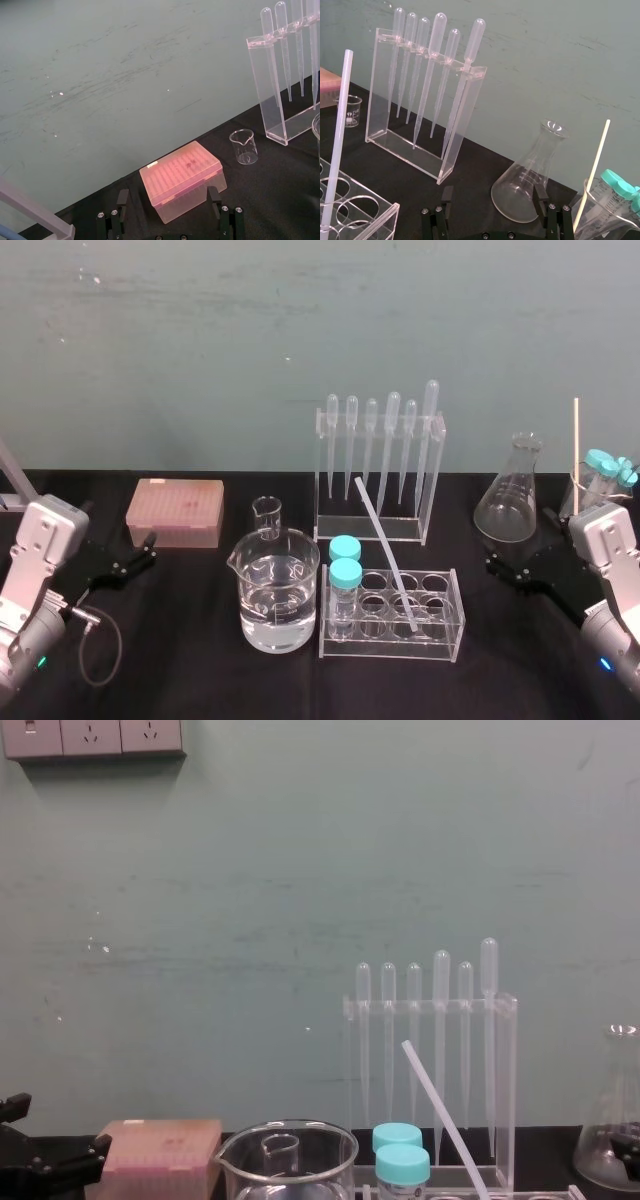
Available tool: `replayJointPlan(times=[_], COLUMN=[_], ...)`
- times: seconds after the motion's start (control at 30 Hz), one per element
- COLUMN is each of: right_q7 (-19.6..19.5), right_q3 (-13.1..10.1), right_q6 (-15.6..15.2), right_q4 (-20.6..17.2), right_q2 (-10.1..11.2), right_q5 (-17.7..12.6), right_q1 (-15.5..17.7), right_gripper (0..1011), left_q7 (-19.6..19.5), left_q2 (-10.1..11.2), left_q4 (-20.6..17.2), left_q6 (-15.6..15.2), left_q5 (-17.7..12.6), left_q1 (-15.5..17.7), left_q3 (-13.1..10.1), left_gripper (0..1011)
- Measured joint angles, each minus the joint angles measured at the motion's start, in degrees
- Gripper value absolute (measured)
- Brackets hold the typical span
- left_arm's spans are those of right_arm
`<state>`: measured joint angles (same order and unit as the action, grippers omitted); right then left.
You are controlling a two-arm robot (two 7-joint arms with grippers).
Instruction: Pick up the stirring rod with one hand, then place it down.
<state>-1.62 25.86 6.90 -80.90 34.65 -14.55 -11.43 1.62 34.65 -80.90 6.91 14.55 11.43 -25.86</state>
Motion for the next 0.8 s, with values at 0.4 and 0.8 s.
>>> replayJointPlan(times=[0.4, 0.8], right_q7=[0.0, 0.0], right_q3=[0.0, 0.0], right_q6=[0.0, 0.0], right_q4=[0.0, 0.0], right_q2=[0.0, 0.0], right_q5=[0.0, 0.0], right_q1=[0.0, 0.0], right_gripper=[1003, 1003], left_q7=[0.0, 0.0], left_q2=[0.0, 0.0], left_q4=[0.0, 0.0], left_q6=[0.0, 0.0], left_q5=[0.0, 0.0], left_q1=[0.0, 0.0], left_q3=[0.0, 0.0], left_gripper=[1000, 1000])
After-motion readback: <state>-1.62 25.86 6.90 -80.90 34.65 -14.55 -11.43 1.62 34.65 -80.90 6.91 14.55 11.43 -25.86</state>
